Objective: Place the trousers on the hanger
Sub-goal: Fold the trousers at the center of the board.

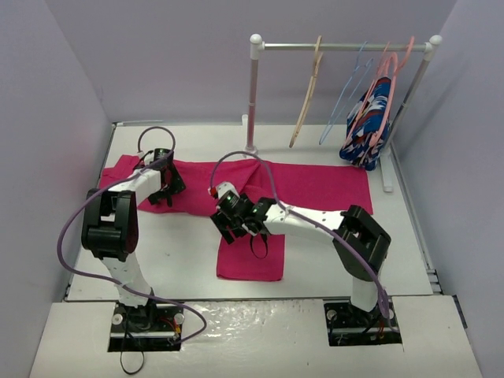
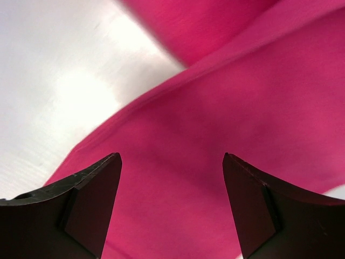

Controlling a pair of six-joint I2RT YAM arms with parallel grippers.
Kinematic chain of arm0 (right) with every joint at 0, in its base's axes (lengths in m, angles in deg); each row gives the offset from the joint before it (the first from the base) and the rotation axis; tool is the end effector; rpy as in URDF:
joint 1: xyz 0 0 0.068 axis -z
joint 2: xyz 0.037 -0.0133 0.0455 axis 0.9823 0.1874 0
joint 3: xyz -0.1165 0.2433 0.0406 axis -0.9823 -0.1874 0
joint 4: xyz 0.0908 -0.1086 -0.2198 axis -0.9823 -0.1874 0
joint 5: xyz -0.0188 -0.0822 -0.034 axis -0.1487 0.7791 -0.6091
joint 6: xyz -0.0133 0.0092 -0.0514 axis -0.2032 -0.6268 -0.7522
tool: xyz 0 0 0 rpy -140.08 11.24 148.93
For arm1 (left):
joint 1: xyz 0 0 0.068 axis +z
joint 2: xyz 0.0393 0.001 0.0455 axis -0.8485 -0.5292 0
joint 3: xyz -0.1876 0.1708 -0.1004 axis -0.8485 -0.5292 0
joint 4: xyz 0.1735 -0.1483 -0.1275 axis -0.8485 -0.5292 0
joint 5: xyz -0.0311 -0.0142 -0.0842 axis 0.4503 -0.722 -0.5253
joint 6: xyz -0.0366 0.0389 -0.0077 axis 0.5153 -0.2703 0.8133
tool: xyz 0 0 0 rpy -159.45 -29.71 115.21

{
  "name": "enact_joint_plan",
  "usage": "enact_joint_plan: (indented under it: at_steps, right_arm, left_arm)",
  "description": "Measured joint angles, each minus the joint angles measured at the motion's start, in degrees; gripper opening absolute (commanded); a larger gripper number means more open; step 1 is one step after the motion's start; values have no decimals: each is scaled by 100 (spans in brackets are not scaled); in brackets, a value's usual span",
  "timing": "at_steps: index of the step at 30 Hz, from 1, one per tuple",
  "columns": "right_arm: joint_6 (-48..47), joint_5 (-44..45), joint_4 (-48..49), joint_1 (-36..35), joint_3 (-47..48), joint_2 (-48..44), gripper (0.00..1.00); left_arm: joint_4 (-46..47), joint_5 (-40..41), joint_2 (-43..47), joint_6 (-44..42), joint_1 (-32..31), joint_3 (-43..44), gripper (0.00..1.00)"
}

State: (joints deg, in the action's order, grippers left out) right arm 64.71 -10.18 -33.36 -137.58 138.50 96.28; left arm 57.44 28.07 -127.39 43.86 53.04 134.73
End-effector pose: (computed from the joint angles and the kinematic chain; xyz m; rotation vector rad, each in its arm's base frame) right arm 0.2180 0.3441 0.2134 -0.8195 2.2231 0.4631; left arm 0.3792 -0.0265 0.1785 -0.7840 2.4132 -0.0479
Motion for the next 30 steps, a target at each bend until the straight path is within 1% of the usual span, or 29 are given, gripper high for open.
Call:
enact_joint_plan:
  at_steps: [6, 10, 14, 19, 25, 30]
  right_arm:
    - [463, -96, 258, -674, -217, 257, 74]
    - [617, -177, 325, -896, -235, 274, 75]
    - [700, -215, 300, -1077, -218, 395, 75]
    - [686, -256, 136, -1412, -34, 507, 76]
    - [592, -270, 41, -1774, 215, 524, 76]
    - [463, -297, 9, -2001, 371, 555, 76]
  left_arm:
    - [236, 5, 316, 282, 279, -500, 70]
    - [415, -110, 708, 505, 790, -975, 70]
    - [236, -199, 1142, 643, 1269, -1284, 70]
    - [-275, -248, 1949, 440, 1326, -1140, 72]
    - [-691, -386, 3049, -204, 1322, -377, 82]
    - [-857, -505, 4189, -744, 1322, -354, 84]
